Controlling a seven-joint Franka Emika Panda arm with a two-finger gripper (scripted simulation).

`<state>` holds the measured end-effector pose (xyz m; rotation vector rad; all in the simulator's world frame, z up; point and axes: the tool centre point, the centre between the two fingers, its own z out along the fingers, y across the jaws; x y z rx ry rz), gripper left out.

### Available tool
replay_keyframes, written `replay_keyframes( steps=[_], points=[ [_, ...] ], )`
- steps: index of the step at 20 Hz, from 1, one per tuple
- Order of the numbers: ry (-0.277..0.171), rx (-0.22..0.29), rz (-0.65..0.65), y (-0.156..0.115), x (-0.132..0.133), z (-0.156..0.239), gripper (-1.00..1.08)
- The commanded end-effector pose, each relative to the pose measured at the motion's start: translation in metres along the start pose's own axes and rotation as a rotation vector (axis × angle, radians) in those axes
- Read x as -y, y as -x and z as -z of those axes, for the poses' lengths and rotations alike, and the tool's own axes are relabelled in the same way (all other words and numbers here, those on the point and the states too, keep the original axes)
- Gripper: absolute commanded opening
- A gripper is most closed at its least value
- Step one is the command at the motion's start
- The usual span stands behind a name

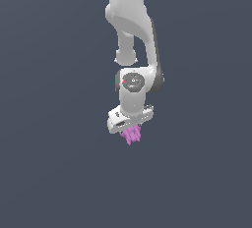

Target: Pick up the object and move it to a goal position.

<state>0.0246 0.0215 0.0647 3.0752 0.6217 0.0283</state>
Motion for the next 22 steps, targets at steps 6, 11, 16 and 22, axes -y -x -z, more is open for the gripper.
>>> replay_keyframes(
  steps=[6, 11, 16, 22],
  points=[
    [-0.008, 0.017, 0.001, 0.004, 0.002, -0.024, -1.00],
    [-0.008, 0.017, 0.001, 0.004, 0.002, -0.024, -1.00],
    [0.008, -0.020, -0.003, -0.007, -0.004, 0.001, -1.00],
    [0.006, -0.015, -0.002, 0.001, -0.021, 0.013, -1.00]
  ],
)
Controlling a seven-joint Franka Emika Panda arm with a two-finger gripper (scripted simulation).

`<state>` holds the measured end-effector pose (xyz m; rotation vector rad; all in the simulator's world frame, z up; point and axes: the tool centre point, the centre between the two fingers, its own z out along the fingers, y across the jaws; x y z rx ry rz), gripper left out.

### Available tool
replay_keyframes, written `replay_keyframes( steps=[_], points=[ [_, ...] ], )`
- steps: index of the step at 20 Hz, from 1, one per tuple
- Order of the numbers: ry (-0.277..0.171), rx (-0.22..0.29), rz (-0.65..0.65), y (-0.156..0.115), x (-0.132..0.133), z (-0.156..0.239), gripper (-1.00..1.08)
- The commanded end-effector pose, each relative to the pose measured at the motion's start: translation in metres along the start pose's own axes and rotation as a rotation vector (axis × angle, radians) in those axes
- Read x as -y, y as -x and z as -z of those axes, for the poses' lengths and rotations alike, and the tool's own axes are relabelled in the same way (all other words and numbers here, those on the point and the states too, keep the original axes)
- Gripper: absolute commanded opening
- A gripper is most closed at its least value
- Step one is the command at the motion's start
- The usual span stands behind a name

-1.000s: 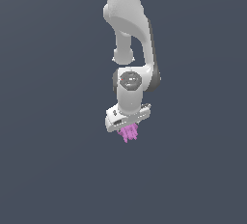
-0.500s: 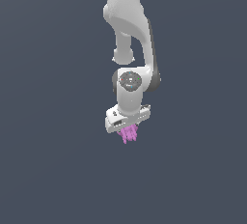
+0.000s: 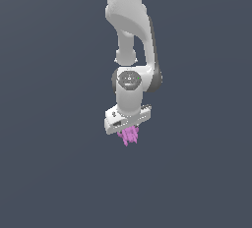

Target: Pick up the object and move it to a goal position.

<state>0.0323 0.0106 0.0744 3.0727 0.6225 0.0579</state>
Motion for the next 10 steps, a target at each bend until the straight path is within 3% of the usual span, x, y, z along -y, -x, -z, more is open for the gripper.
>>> replay_keyframes(
  steps=[1, 10],
  points=[
    [-0.001, 0.004, -0.003, 0.006, -0.013, 0.007, -1.00],
    [-0.010, 0.023, -0.001, 0.038, -0.081, 0.059, -1.00]
  ],
)
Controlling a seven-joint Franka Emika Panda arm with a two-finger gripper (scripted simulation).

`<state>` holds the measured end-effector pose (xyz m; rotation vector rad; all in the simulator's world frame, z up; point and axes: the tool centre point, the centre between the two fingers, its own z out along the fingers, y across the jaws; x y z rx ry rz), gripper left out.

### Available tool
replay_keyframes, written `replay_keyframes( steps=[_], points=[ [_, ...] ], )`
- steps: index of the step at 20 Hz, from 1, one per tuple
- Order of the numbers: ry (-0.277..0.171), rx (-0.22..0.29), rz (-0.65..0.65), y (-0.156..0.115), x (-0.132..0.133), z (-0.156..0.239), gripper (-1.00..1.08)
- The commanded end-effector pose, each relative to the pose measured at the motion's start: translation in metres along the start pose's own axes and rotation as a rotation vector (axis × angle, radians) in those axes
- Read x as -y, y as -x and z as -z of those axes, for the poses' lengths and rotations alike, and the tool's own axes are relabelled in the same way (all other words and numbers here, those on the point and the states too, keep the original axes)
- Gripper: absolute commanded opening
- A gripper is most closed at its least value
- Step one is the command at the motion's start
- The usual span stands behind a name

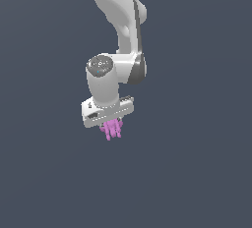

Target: Pick up the object and move it to a goal position.

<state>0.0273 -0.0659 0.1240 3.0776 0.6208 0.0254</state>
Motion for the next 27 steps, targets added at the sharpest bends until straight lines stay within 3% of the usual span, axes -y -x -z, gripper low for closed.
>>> replay_keyframes(
  steps=[1, 9, 27],
  points=[
    [-0.003, 0.005, 0.001, 0.009, -0.019, 0.015, -1.00],
    [-0.006, 0.015, 0.002, 0.022, -0.053, 0.039, -1.00],
    [-0.005, 0.014, 0.000, 0.013, -0.061, 0.068, -1.00]
  ],
)
